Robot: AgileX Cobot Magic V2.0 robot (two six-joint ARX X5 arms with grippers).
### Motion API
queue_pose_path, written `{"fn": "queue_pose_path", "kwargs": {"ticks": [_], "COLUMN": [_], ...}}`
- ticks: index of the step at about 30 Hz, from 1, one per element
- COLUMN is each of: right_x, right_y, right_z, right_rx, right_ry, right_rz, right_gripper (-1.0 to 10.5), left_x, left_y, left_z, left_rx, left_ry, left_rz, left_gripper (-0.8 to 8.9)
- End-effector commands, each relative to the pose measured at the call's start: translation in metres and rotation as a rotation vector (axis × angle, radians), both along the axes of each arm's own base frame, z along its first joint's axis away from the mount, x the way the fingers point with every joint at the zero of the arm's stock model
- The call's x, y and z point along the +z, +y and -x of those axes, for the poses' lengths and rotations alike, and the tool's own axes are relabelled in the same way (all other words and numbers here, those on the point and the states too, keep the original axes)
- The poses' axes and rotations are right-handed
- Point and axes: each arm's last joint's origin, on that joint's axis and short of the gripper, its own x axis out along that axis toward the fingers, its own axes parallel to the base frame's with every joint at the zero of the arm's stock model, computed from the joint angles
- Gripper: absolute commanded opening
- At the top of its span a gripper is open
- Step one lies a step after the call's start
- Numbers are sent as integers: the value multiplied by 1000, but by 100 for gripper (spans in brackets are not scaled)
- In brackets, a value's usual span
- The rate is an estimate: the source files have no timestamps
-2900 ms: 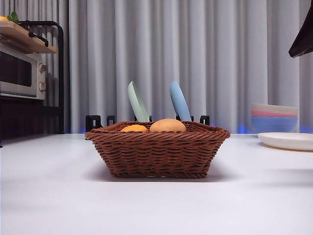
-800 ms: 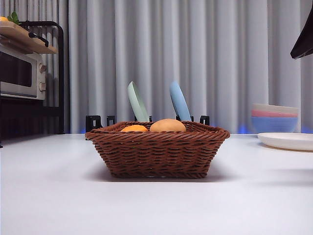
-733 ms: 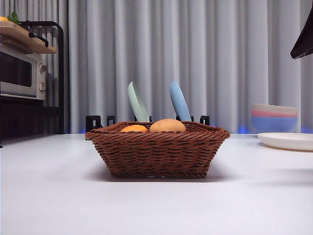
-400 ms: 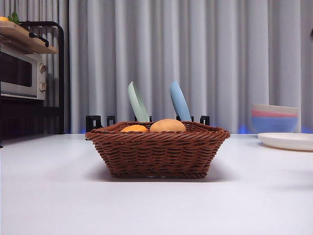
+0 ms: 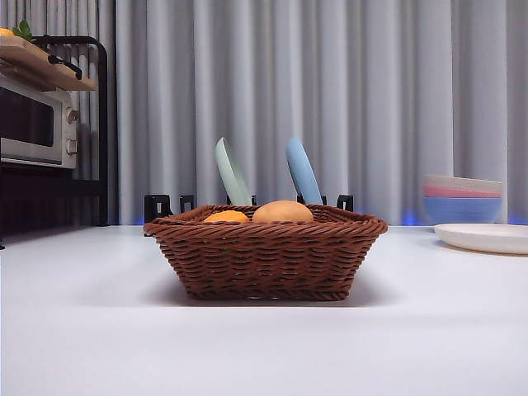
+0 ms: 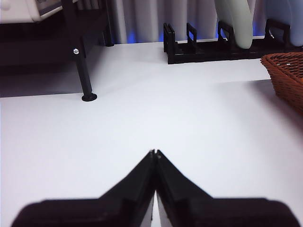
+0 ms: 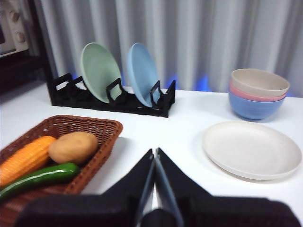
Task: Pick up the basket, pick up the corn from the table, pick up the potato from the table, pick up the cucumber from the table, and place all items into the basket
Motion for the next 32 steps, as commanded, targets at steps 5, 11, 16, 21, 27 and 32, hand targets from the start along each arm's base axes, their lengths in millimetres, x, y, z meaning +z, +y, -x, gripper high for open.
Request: {"fn": "queue_pose_path", "kwargs": {"ticks": [5,11,16,21,27,32], "right_x": [-54,-85,-95,-98,-98,-98], "right_y": [-1,0,0,0,0,0], "right_z": [-5,-10,-11,-11,-11,-11], "right_rx": [-11,-13,-15,-25,-25,-29], "right_ry": [20,74,108,145,148,150], "right_rz": [7,-8,-17,-63,-62,-61], "right_gripper": [1,1,1,1,1,1], "left_x": [-5,-5,-5,-5,-5,-5], "left_y": [0,0,0,0,0,0], "left_z": [-1,-1,-1,-1,-1,-1], "left_rx": [2,2,2,3,2,3], "left_ry": [10,10,10,10,10,10], "left_rz": [7,7,7,7,7,7], "left_gripper": [-3,-3,-3,-3,-3,-3]}}
